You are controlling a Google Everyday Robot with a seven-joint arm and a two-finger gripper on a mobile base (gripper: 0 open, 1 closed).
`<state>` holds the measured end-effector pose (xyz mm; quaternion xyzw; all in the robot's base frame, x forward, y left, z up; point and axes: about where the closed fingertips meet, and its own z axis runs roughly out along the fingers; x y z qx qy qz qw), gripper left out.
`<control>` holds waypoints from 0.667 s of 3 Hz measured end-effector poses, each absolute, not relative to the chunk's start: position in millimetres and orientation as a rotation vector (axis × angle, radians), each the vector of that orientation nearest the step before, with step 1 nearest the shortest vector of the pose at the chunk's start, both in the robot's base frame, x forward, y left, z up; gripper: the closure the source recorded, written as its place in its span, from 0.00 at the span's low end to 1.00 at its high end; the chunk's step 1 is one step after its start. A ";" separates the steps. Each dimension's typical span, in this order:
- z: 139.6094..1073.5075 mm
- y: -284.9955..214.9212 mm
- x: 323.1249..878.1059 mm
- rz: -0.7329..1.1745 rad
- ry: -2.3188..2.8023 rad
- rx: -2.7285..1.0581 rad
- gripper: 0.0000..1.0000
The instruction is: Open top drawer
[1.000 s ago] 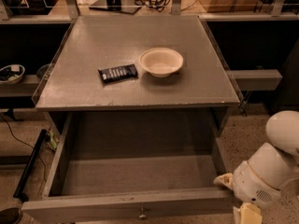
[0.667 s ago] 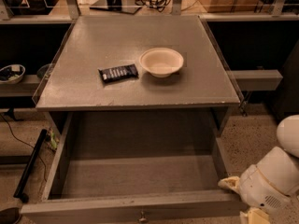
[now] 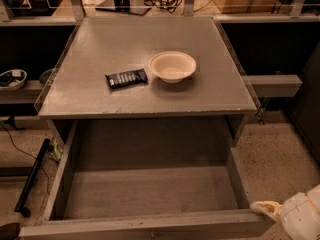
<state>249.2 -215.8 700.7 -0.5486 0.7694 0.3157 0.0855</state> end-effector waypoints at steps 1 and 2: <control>700.7 -215.9 249.1 0.941 2.294 -1.636 0.00; 701.6 -208.9 255.1 0.947 2.271 -1.663 0.00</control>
Offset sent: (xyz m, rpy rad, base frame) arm 0.0159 0.0159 0.0005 0.0213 -0.0071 0.0552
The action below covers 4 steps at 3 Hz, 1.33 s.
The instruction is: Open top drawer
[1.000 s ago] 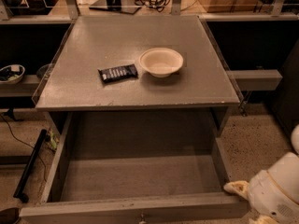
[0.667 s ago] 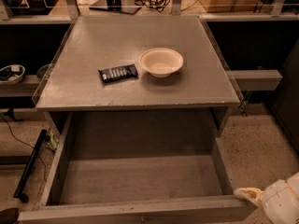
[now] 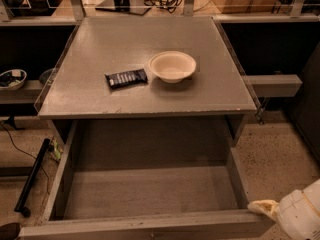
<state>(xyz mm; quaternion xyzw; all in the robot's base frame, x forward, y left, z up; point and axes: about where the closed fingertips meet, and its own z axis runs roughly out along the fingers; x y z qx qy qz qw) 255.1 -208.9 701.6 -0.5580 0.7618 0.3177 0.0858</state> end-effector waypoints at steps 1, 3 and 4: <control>706.6 -184.4 266.2 0.913 2.190 -1.751 0.00; 711.0 -143.4 277.7 0.923 2.079 -1.888 0.00; 710.9 -142.9 277.8 0.924 2.077 -1.890 0.00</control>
Offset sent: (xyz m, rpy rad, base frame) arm 0.0316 0.0748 0.0158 0.0441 -0.1132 0.1948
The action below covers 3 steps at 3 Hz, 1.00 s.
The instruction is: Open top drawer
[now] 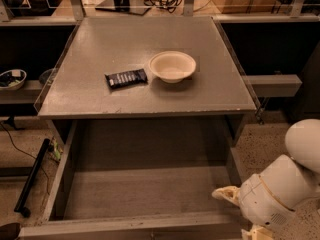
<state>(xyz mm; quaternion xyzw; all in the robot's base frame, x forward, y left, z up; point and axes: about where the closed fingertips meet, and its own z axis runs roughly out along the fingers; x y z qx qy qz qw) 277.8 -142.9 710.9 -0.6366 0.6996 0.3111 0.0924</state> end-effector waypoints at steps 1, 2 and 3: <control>690.1 -138.7 279.1 0.969 2.073 -1.912 0.00; 679.2 -136.6 281.0 0.996 2.069 -1.919 0.00; 675.6 -136.9 277.6 1.020 2.067 -1.918 0.00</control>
Offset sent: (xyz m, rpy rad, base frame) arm 0.0071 0.0078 -0.0455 0.0233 0.0683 0.0399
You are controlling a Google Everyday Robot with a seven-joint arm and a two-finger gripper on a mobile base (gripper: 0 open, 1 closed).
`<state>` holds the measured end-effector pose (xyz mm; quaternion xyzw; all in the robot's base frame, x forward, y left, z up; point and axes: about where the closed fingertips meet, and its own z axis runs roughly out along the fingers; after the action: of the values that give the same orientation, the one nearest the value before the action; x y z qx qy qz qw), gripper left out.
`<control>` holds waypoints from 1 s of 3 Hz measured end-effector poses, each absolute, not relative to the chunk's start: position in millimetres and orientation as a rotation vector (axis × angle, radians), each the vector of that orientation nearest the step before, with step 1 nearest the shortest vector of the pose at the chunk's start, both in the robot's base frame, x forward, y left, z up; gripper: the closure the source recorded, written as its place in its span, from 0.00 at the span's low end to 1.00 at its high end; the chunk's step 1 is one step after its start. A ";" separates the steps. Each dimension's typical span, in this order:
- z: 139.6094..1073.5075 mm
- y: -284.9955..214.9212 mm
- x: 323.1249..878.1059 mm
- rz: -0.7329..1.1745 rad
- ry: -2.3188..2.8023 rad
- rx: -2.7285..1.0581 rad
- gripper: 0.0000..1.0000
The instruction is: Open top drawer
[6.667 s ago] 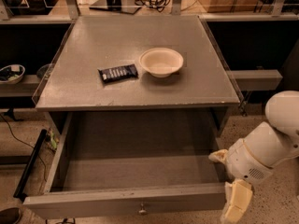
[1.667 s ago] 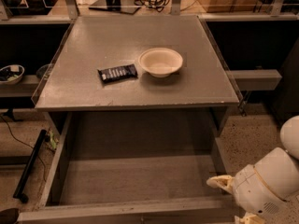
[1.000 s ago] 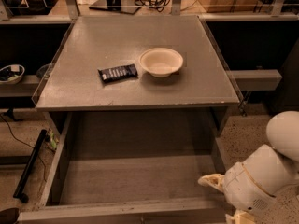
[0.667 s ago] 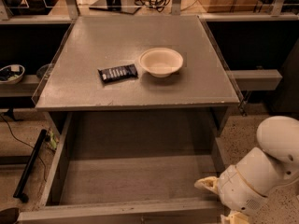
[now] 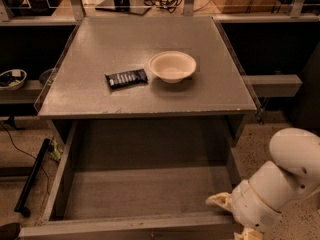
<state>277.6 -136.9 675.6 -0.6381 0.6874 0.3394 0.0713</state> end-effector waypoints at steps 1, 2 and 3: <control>679.9 -149.5 262.3 1.028 2.116 -1.880 0.00; 684.8 -161.1 244.3 1.034 2.148 -1.828 0.00; 686.7 -167.2 235.8 1.044 2.147 -1.802 0.00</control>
Offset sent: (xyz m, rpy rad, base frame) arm -0.0463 -0.0331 0.0131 -0.0208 0.0442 -0.1083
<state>235.8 -167.2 686.7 -0.6006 0.7159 0.3480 0.0752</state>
